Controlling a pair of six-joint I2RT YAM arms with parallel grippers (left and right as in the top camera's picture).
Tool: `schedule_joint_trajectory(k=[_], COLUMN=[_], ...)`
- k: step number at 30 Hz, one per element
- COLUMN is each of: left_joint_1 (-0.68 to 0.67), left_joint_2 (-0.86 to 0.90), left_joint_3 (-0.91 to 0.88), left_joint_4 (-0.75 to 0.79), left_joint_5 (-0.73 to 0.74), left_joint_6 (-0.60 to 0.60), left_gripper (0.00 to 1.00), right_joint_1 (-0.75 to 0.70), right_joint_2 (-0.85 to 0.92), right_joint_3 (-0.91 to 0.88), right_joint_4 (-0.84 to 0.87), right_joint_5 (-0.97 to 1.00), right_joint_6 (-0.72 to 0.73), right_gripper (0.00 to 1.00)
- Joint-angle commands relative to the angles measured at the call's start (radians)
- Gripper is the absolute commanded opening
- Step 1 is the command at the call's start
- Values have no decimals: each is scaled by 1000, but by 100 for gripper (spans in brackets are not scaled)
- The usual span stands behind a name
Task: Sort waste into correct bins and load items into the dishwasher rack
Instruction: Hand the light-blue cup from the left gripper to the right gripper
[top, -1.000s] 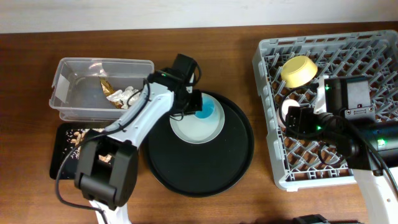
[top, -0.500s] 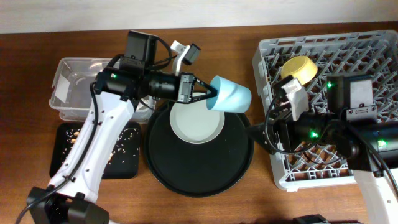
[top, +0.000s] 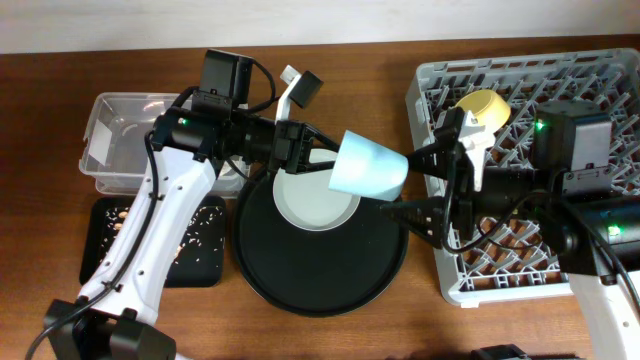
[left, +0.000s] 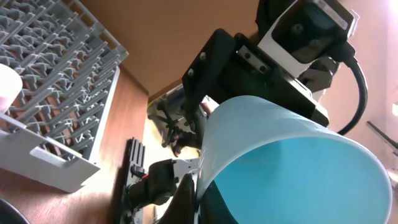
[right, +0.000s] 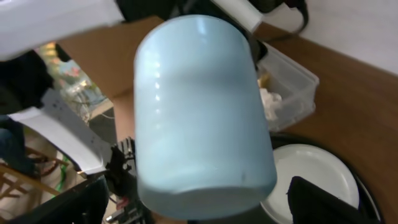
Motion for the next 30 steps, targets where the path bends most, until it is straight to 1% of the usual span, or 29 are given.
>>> schedule_joint_trajectory(k=[1, 10, 12, 17, 21, 23, 24, 27, 30], left_joint_1=[-13, -19, -19, -39, -72, -78, -78, -77, -77], left_joint_2=[-5, -5, -5, -5, -5, -5, -5, -5, -5], left_joint_3=[12, 12, 12, 12, 12, 12, 12, 12, 12], left_joint_4=[5, 31, 40, 47, 66, 71, 72, 73, 73], left_joint_5=[48, 45, 42, -52, -70, -79, -84, -84, -85], left_joint_6=[27, 27, 27, 27, 26, 26, 26, 26, 26], left_gripper=[0, 0, 0, 0, 0, 0, 0, 0, 0], right_joint_1=[0, 0, 0, 0, 0, 0, 0, 0, 0], right_joint_2=[-11, 50, 67, 86, 86, 86, 86, 86, 86], right_joint_3=[5, 5, 5, 5, 5, 5, 5, 5, 5], right_joint_4=[32, 3, 3, 7, 26, 25, 21, 18, 18], right_joint_5=[-124, -127, -134, -149, -163, -171, -171, -167, -166], right_joint_6=[-8, 10, 15, 15, 15, 15, 15, 15, 15], right_gripper=[89, 80, 80, 78, 70, 68, 64, 60, 59])
